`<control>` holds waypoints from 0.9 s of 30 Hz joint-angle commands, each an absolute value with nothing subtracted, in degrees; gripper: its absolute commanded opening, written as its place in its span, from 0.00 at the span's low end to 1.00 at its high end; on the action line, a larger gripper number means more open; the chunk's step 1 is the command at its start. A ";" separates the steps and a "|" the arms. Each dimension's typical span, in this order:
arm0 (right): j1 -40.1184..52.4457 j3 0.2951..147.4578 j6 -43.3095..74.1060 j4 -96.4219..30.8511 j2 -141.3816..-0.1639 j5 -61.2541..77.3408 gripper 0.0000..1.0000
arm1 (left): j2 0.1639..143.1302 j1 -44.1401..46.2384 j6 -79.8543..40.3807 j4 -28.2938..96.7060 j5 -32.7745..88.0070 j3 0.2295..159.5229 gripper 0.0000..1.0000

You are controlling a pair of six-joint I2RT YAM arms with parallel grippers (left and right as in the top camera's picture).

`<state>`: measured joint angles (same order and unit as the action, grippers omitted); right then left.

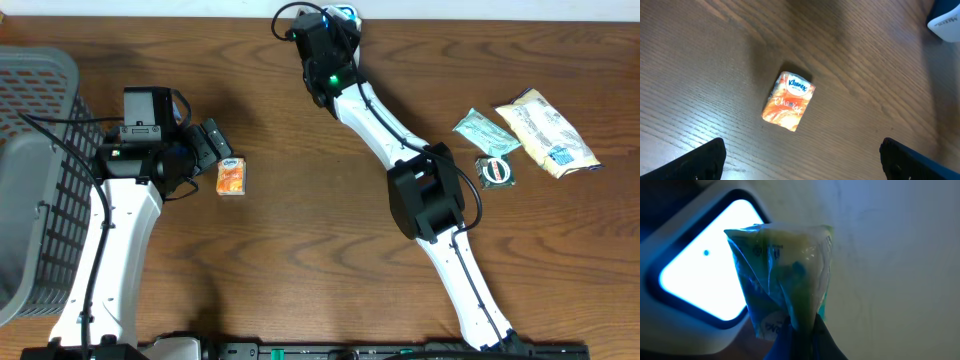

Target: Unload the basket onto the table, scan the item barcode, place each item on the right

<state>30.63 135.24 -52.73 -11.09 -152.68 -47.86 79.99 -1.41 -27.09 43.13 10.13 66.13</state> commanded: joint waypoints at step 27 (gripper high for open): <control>18.44 135.59 2.44 -58.04 -118.87 3.77 0.01 | 79.75 -1.58 -26.79 43.24 9.56 66.22 0.98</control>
